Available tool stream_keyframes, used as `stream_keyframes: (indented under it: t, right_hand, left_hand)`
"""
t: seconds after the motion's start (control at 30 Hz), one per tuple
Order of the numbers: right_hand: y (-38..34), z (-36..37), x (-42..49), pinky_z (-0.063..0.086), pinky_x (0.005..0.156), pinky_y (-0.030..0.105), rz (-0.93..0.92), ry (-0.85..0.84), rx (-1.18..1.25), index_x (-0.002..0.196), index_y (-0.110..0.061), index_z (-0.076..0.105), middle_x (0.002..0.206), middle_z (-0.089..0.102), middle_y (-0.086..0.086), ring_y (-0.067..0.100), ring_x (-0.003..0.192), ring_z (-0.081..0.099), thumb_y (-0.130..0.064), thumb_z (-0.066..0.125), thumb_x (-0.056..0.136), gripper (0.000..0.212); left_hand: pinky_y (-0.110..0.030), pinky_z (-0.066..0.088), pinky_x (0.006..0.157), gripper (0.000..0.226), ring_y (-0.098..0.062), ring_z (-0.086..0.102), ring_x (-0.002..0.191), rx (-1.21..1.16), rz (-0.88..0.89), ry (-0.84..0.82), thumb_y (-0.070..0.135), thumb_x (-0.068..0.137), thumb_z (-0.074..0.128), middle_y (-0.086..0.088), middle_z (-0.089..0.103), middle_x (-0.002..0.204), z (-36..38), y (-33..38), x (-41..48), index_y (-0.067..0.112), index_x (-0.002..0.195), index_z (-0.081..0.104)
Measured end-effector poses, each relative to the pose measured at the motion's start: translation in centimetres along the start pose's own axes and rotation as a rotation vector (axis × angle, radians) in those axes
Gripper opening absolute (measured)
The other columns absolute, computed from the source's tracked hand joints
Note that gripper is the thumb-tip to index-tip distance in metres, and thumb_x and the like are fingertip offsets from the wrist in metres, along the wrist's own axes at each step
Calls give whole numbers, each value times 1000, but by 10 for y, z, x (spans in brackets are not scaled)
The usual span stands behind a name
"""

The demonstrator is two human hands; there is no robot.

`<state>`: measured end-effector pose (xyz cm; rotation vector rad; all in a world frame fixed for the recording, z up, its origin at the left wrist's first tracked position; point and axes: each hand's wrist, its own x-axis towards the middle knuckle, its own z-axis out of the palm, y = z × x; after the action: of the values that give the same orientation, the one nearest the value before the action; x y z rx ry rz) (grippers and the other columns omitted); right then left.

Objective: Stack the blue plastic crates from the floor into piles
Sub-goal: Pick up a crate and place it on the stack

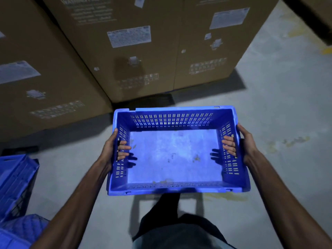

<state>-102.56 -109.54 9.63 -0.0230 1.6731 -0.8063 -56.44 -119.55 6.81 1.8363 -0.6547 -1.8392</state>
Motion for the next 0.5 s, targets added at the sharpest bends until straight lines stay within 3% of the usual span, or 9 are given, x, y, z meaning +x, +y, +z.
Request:
stream_keyframes:
  t: [0.07, 0.2, 0.33, 0.5]
  right_hand:
    - [-29, 14, 36, 43, 40, 19, 13, 2, -59, 92, -8, 67, 67, 73, 4, 17, 47, 66, -74, 46, 87, 69]
    - [-74, 36, 111, 42, 40, 18, 51, -3, -129, 89, -8, 64, 63, 71, 4, 17, 43, 63, -72, 41, 90, 68]
    - [-103, 54, 198, 42, 40, 18, 63, -11, -151, 86, -7, 62, 59, 69, 4, 17, 40, 60, -71, 40, 92, 68]
    - [-102, 78, 336, 40, 40, 17, 130, -16, -273, 86, -9, 60, 59, 68, 3, 18, 40, 60, -76, 36, 89, 71]
  left_hand:
    - [-23, 48, 37, 82, -19, 61, 43, -6, -15, 28, 86, 74, 56, -12, 71, 71, 8, 12, 28, 7, 95, 61]
    - [-25, 52, 41, 95, -21, 65, 46, -5, -39, 92, 93, 64, 44, -11, 74, 72, 23, 27, 91, 6, 99, 61]
    - [-28, 55, 45, 84, -22, 65, 46, 10, -49, 146, 79, 93, 30, -8, 74, 69, 43, 21, 159, 2, 107, 61]
    - [-29, 54, 42, 76, -25, 64, 43, -44, -104, 163, 72, 99, 29, -14, 74, 76, 66, -9, 268, 2, 104, 55]
